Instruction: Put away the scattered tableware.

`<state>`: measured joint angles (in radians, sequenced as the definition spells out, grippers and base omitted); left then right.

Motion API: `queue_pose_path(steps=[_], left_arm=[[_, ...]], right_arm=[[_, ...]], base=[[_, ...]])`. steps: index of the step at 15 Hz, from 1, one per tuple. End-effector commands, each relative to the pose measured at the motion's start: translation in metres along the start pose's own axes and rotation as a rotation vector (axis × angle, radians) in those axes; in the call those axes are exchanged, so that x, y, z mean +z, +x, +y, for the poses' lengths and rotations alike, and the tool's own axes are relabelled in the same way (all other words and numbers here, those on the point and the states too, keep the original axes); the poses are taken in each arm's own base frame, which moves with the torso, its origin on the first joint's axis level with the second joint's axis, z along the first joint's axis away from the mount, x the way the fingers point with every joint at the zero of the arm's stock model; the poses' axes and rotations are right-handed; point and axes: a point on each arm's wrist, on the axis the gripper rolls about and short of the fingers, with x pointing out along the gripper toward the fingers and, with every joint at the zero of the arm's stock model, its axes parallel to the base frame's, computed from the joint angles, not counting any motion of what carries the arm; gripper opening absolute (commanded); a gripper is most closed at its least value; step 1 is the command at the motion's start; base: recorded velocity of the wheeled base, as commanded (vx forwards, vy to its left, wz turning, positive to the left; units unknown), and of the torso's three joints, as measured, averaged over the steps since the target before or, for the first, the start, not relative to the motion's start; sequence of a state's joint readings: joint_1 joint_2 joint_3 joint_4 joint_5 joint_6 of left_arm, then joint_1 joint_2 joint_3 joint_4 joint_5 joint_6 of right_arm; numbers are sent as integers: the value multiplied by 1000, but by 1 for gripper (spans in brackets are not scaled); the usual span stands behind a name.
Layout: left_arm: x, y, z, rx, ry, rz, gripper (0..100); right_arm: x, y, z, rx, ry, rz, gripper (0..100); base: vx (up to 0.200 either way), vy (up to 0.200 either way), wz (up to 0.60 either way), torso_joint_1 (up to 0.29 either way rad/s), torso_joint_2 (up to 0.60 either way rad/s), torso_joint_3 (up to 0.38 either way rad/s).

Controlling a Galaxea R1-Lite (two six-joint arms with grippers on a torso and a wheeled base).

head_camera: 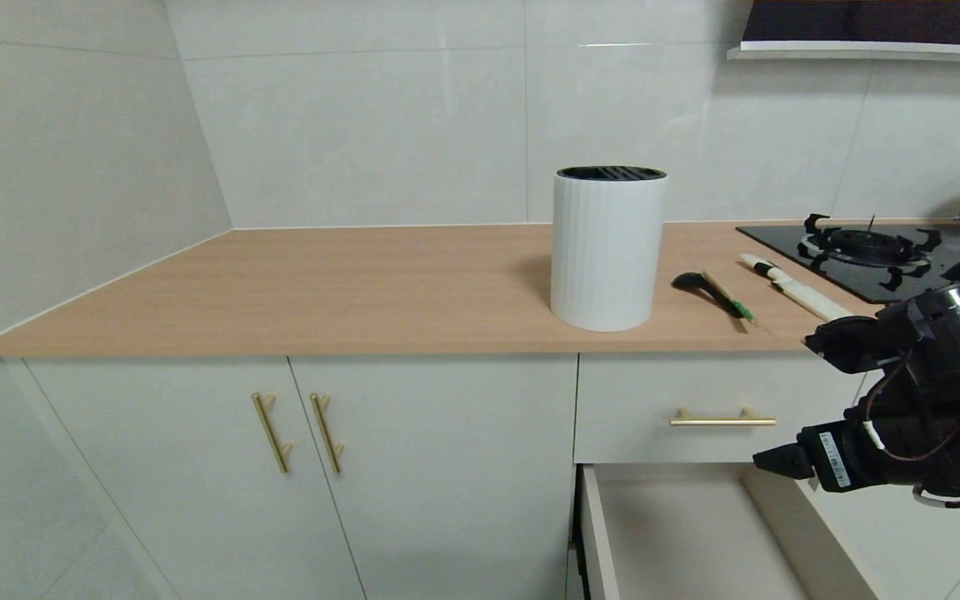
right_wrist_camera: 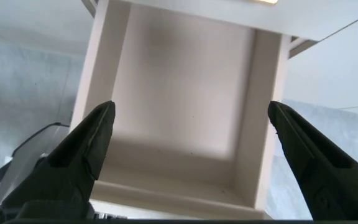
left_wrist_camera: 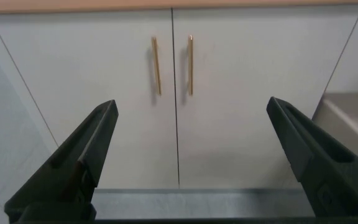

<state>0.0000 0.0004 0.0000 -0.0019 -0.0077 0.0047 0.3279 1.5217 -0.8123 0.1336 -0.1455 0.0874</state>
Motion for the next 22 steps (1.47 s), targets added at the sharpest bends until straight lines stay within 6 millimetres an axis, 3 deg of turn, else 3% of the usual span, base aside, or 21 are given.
queue_pose_path(steps=[1,8,11,12,16,18,22], left_arm=[[0,0,0,0,0,0,100],[0,0,0,0,0,0,100],[0,0,0,0,0,0,100],[0,0,0,0,0,0,100],[0,0,0,0,0,0,100],[0,0,0,0,0,0,100],[0,0,0,0,0,0,100]], right_arm=[[-1,1,0,0,-1,4,100],[4,-5,0,6,7,-60,100],[38,-9,0,5,17,-185,100],[66,-7,-5,-9,39,-225,100],[108,24,-4,-35,54,-187,100],[106,54,-10,-61,77,-121,100],[109,82,-25,-124,106,-87,100]], base=[[0,0,0,188,-481,-286],[0,0,0,181,-425,-245],[0,0,0,26,-57,-29],[0,0,0,0,0,0],[0,0,0,0,0,0],[0,0,0,0,0,0],[0,0,0,0,0,0]])
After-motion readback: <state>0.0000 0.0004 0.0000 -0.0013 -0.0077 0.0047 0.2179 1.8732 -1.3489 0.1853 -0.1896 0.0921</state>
